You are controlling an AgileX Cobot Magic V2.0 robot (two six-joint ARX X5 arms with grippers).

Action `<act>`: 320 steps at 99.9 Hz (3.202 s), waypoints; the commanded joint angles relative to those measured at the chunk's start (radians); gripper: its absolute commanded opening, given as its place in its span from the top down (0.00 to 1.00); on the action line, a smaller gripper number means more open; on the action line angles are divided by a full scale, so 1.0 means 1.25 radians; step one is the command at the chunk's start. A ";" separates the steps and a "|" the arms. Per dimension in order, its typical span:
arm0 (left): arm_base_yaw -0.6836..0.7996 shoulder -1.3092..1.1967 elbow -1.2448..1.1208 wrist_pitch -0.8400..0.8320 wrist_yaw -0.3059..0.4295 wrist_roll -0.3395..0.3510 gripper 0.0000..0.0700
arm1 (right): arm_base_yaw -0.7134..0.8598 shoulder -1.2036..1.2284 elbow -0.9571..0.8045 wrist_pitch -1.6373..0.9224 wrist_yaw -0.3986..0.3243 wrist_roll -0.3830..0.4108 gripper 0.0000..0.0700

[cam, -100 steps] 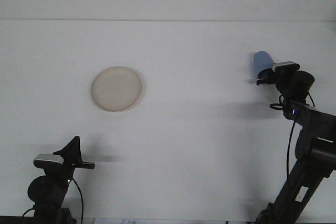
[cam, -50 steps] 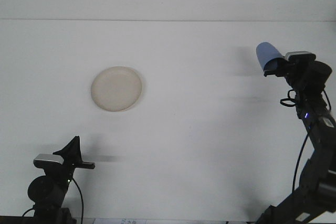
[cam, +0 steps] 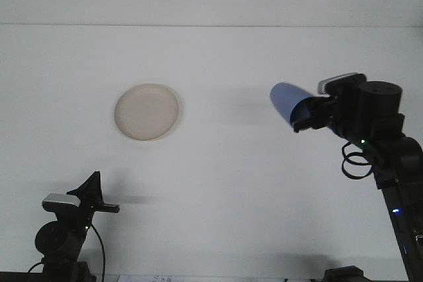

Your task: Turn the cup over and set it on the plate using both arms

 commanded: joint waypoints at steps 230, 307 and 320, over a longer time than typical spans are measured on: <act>0.002 -0.002 -0.016 0.011 0.003 -0.002 0.98 | 0.436 -0.516 -0.315 0.031 0.289 0.040 0.43; 0.002 -0.002 -0.016 0.058 0.003 -0.139 0.98 | 0.437 -0.878 -0.612 0.159 0.289 0.044 0.43; 0.001 -0.002 0.001 0.070 0.003 -0.229 0.98 | 0.437 -0.878 -0.612 0.159 0.289 0.041 0.43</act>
